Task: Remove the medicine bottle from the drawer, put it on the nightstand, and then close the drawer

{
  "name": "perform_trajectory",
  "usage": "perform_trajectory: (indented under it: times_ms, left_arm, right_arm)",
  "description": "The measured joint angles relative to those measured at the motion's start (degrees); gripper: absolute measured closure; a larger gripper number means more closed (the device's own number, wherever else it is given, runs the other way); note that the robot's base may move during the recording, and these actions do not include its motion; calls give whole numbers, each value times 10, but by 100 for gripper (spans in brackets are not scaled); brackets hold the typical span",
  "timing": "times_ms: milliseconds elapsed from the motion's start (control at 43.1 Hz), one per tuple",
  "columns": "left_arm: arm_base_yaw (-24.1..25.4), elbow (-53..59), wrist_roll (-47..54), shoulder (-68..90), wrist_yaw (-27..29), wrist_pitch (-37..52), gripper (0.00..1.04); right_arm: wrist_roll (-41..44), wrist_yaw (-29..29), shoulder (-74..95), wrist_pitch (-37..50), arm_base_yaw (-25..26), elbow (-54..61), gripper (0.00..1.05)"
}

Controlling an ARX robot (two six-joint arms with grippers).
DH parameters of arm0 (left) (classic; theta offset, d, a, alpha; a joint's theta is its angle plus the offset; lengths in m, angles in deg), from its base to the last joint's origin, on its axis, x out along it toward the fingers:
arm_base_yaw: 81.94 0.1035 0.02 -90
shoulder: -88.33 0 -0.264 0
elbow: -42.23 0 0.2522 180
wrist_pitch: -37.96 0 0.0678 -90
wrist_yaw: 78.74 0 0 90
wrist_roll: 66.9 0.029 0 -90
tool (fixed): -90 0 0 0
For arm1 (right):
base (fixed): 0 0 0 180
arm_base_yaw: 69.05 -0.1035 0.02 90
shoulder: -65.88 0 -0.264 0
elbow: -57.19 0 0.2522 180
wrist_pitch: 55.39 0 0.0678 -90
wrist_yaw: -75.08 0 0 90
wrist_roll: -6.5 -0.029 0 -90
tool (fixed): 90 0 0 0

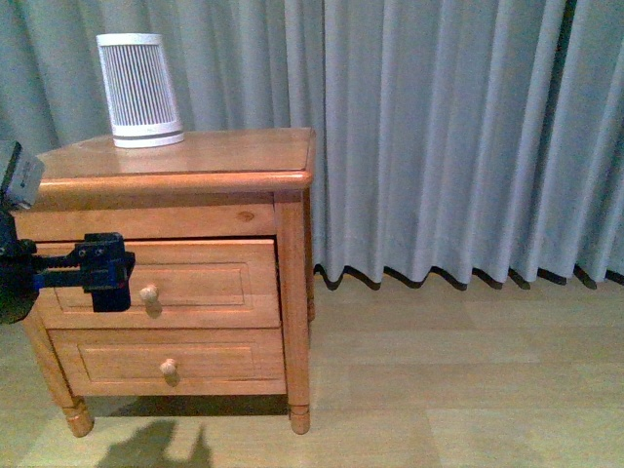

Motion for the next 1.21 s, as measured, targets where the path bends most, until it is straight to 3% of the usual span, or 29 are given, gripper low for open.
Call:
perform_trajectory:
  times_ms: [255,487,881,1205]
  left_arm:
    - [20,-108,8,115,-26,-29,7]
    - [21,-211,64,217,-53,-130,7]
    - [37,-357,130,288,-41,-198,7]
    - [43,-423,118,336,-32,-216,7]
  right_arm:
    - [0,0,0,0,0,0,7]
    - [0,0,0,0,0,0,7]
    - [0,0,0,0,0,0,7]
    - [0,0,0,0,0,0,7]
